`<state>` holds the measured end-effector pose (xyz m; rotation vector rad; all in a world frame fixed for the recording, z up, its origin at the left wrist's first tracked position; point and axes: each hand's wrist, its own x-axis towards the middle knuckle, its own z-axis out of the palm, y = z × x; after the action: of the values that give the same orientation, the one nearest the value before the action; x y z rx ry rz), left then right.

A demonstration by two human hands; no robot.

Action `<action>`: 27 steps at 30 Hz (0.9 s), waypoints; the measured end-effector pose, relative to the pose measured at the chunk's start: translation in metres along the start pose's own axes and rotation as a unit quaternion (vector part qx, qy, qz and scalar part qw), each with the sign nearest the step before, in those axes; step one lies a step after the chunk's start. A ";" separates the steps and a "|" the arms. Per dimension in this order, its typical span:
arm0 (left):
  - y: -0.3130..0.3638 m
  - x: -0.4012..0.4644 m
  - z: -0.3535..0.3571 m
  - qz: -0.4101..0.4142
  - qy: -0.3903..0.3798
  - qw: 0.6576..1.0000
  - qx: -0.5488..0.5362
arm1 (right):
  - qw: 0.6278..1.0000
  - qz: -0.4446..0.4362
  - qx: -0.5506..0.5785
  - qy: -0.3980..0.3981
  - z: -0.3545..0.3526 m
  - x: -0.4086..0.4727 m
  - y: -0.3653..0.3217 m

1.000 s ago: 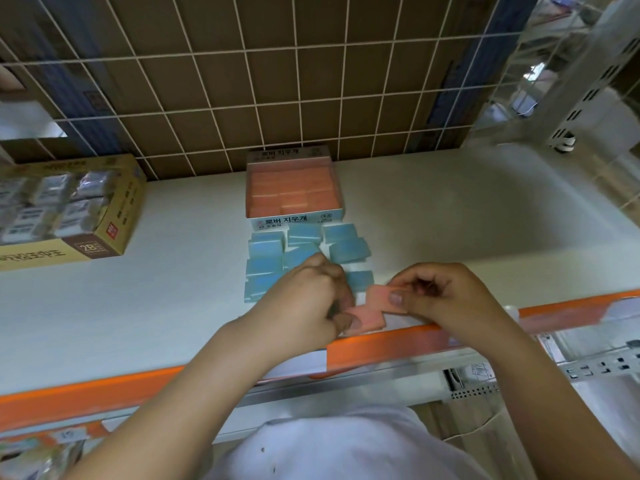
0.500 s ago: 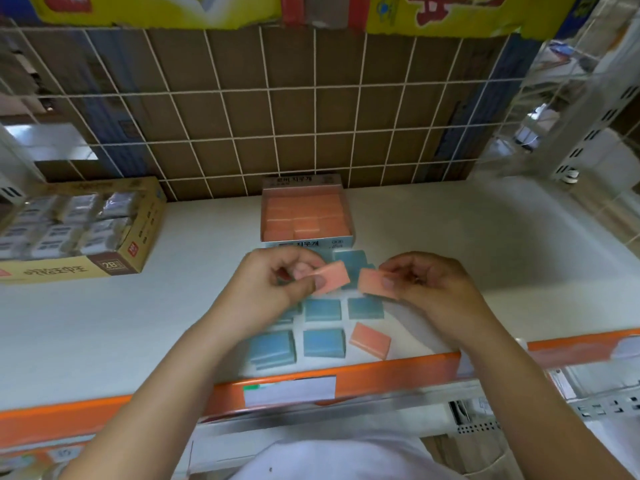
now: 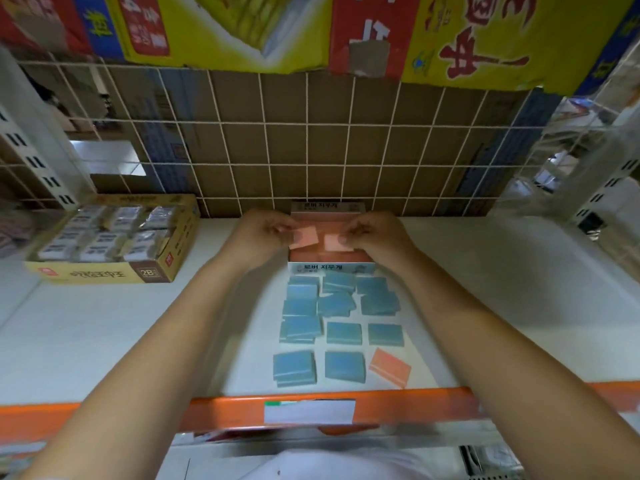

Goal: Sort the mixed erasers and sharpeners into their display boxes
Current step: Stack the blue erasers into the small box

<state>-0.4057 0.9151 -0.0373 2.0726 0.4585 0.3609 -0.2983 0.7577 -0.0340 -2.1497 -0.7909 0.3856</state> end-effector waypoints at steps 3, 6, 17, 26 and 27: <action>-0.005 0.014 0.003 0.000 -0.006 0.999 0.039 | 0.999 -0.009 -0.036 -0.026 0.010 0.007 0.003; -0.007 0.026 0.006 -0.019 -0.028 0.997 0.069 | 0.998 -0.022 -0.046 -0.028 0.015 0.009 0.006; -0.015 0.046 0.010 -0.013 -0.087 0.978 0.188 | 0.987 -0.060 -0.141 -0.059 0.013 0.013 0.010; -0.020 0.050 0.008 -0.001 -0.091 0.979 0.182 | 0.985 -0.063 -0.154 -0.054 0.018 0.017 0.021; -0.022 0.050 0.008 0.001 -0.089 0.980 0.177 | 0.983 -0.066 -0.160 -0.060 0.018 0.018 0.021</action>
<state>-0.3617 0.9421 -0.0564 2.4247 0.4353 0.0972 -0.2852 0.7692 -0.0617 -2.3691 -1.1218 0.3380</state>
